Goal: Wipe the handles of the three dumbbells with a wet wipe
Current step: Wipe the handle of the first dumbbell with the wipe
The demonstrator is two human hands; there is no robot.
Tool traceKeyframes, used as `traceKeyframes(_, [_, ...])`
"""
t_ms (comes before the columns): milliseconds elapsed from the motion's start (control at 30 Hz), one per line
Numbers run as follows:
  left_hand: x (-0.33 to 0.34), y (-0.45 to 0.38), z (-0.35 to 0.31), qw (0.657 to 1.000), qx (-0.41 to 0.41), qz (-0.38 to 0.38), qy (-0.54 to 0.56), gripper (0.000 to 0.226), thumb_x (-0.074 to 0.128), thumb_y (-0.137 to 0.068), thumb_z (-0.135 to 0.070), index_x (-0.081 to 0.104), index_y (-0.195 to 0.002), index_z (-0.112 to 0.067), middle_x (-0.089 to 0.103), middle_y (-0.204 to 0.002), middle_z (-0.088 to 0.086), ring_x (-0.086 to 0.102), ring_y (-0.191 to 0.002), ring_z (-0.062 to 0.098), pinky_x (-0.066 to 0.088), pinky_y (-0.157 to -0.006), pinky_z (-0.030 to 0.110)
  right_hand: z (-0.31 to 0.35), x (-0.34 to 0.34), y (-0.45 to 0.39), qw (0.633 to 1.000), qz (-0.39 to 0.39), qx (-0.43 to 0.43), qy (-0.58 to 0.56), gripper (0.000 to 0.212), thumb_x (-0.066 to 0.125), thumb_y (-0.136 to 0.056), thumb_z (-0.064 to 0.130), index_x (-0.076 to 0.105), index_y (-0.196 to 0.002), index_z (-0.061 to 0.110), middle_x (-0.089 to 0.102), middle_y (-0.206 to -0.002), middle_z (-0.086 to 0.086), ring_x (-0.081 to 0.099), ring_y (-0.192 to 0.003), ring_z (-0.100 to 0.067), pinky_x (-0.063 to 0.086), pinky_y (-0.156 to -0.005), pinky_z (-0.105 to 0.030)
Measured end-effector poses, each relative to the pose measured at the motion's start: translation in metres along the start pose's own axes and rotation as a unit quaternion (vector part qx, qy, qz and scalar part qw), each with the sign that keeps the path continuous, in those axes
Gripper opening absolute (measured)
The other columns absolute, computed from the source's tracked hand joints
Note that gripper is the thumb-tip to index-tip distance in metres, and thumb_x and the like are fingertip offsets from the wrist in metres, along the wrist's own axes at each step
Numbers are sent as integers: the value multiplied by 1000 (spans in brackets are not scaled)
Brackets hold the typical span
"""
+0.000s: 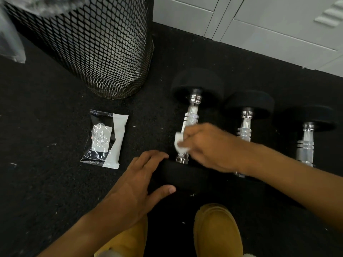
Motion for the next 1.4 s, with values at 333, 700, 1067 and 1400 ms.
traceKeyframes(333, [3, -1, -9, 1000, 7, -17, -6, 60, 48, -75, -66, 33, -127, -41, 40, -127, -16, 43, -113, 9, 43, -96, 29, -17, -10, 7, 986, -71, 71, 137, 16, 70, -75, 6, 65, -89, 3, 53, -77, -12, 52, -46, -26, 41, -37, -29])
traceKeyframes(700, [0, -1, -1, 1000, 8, -12, -2, 61, 47, -75, -68, 32, -128, -43, 35, -127, -25, 42, -116, 6, 41, -96, 26, -6, 1, -2, 999, -44, 1, 31, 17, 56, -82, 7, 71, -91, 7, 58, -84, -8, 59, -75, -24, 50, -72, -30])
traceKeyframes(1067, [3, -1, -9, 1000, 13, -15, -11, 59, 45, -74, -68, 31, -127, -44, 33, -127, -24, 39, -114, 4, 37, -95, 19, -19, -12, 6, 977, -111, 75, 167, 27, 76, -69, 5, 65, -93, 2, 55, -74, -12, 55, -47, -27, 38, -35, -26])
traceKeyframes(1400, [1, 0, -5, 1000, 14, -11, -5, 58, 47, -77, -66, 33, -128, -42, 35, -127, -25, 42, -117, 6, 39, -97, 23, -35, -18, -12, 985, -124, 98, 70, 23, 53, -87, 5, 65, -107, 3, 54, -91, -10, 59, -74, -28, 54, -63, -42])
Point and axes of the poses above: each hand's wrist, its own y-axis away from the middle knuckle, its own x-axis out of the palm, z = x × y, the point moved 7 cm from there along -y, towards the middle knuckle
